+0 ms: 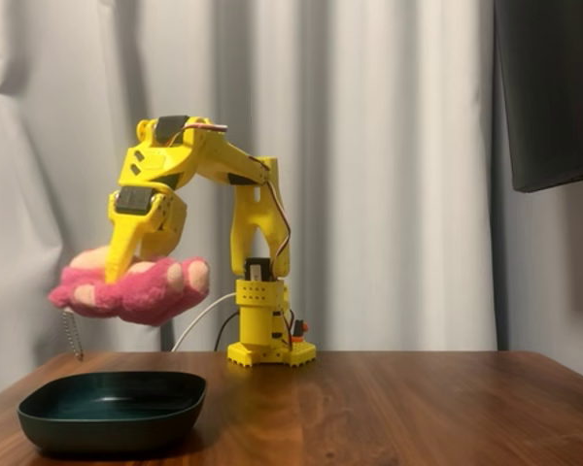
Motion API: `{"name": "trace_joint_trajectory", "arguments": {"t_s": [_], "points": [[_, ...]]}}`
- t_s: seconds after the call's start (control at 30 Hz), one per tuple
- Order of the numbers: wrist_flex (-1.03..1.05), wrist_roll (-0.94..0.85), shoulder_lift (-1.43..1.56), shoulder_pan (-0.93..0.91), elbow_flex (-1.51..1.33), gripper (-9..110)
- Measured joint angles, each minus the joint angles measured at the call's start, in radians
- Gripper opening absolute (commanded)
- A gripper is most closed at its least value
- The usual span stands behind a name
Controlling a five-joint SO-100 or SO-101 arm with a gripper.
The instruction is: Grasp a strawberry bear and put it in the bin.
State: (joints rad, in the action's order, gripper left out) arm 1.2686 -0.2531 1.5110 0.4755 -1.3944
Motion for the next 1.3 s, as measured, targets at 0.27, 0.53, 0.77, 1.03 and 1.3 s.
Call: {"name": "trace_joint_trajectory", "arguments": {"t_s": [0.27, 0.53, 0.77, 1.03, 1.3], "points": [[0.000, 0.000, 0.000, 0.000, 0.000, 33], [0.041, 0.000, 0.014, 0.000, -0.031, 11], [0.155, -0.012, 0.445, -0.025, -0.413, 16], [0.210, -0.012, 1.052, -0.038, -0.730, 0], [0.210, 0.015, 1.499, -0.213, -0.911, 0]]}}
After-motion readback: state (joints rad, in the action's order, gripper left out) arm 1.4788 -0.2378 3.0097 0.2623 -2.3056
